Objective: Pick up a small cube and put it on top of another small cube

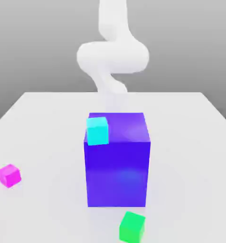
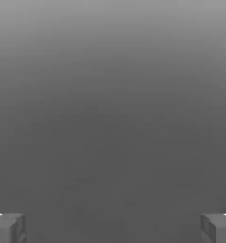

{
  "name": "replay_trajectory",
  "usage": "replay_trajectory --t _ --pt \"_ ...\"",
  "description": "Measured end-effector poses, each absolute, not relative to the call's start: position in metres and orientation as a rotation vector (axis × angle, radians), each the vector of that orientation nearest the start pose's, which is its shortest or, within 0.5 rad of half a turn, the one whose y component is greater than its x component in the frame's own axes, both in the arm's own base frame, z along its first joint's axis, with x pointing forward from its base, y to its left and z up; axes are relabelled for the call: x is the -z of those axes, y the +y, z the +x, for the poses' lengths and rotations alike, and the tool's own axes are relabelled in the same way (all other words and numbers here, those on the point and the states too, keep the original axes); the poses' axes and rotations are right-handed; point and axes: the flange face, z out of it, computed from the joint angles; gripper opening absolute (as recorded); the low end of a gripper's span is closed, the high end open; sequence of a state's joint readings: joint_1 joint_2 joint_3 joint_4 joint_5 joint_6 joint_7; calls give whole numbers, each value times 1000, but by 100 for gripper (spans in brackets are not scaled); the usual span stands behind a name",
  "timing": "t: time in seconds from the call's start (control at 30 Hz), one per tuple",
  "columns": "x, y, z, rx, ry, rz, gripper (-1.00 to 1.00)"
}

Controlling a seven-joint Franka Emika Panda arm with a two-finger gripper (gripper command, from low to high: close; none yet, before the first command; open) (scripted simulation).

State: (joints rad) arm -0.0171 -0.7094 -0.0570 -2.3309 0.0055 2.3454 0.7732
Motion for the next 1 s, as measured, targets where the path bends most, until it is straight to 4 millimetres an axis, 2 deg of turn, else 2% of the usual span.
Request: replay_trajectory --t 0.07,0.17,0.27,0.37,0.53,0.6,0.7,0.8,1.0 --pt "-627 -66 402 857 1186 -2473 0" --pt "-567 -111 424 745 1296 -2485 0" --pt "-505 -156 432 634 1409 -2486 0" --pt "-442 -199 427 523 1528 -2479 0" --pt "-340 -262 393 335 1728 -2451 0" --pt "-301 -290 365 259 1834 -2418 0" --pt "-246 -316 322 140 1955 -2387 0" --pt "-200 -329 282 30 2046 -2371 0" --pt "-136 -333 272 3 2069 -2369 0"
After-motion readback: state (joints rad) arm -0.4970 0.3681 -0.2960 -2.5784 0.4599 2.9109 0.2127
